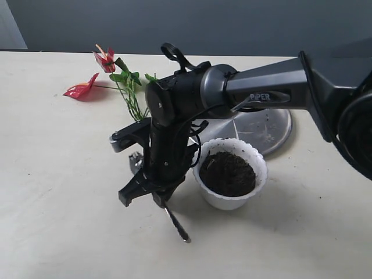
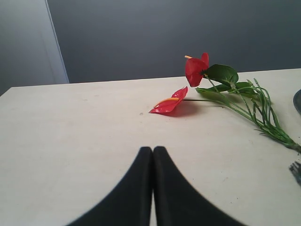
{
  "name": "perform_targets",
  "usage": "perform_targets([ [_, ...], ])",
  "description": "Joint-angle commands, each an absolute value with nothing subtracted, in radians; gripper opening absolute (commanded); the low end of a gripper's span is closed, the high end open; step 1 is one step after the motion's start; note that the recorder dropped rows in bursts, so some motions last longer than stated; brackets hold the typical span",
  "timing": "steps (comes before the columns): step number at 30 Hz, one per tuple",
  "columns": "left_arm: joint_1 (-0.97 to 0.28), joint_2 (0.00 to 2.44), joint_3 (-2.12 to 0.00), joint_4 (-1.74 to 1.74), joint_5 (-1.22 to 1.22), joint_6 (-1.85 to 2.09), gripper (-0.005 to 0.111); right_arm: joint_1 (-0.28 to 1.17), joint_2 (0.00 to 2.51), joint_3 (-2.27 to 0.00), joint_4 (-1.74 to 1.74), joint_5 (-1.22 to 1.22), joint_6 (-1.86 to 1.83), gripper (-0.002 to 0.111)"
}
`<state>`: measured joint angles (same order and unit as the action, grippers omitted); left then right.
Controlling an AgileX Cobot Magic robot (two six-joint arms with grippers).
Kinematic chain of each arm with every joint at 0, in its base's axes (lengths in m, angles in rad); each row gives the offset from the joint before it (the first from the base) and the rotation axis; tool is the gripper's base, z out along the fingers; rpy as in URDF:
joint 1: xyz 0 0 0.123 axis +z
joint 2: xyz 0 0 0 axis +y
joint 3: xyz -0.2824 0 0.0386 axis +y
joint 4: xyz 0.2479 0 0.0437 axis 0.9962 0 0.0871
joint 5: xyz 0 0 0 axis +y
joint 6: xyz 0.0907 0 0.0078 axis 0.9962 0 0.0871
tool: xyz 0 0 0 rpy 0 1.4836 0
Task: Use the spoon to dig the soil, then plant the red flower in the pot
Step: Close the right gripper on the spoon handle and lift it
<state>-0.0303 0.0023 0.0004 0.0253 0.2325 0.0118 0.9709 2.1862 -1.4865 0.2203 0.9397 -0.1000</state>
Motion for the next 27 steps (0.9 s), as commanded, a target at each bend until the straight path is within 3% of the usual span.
perform_targets([
  [1, -0.032, 0.000, 0.000, 0.029, 0.231, 0.009, 0.000, 0.989, 2.199, -1.479, 0.226, 0.947, -0.083, -0.001],
  [16, -0.032, 0.000, 0.000, 0.029, 0.231, 0.009, 0.000, 0.989, 2.121, -1.485, 0.072, 0.899, -0.041, -0.001],
  [27, -0.032, 0.000, 0.000, 0.029, 0.231, 0.009, 0.000, 0.989, 1.964, -1.665, -0.172, 0.985, -0.048, -0.001],
])
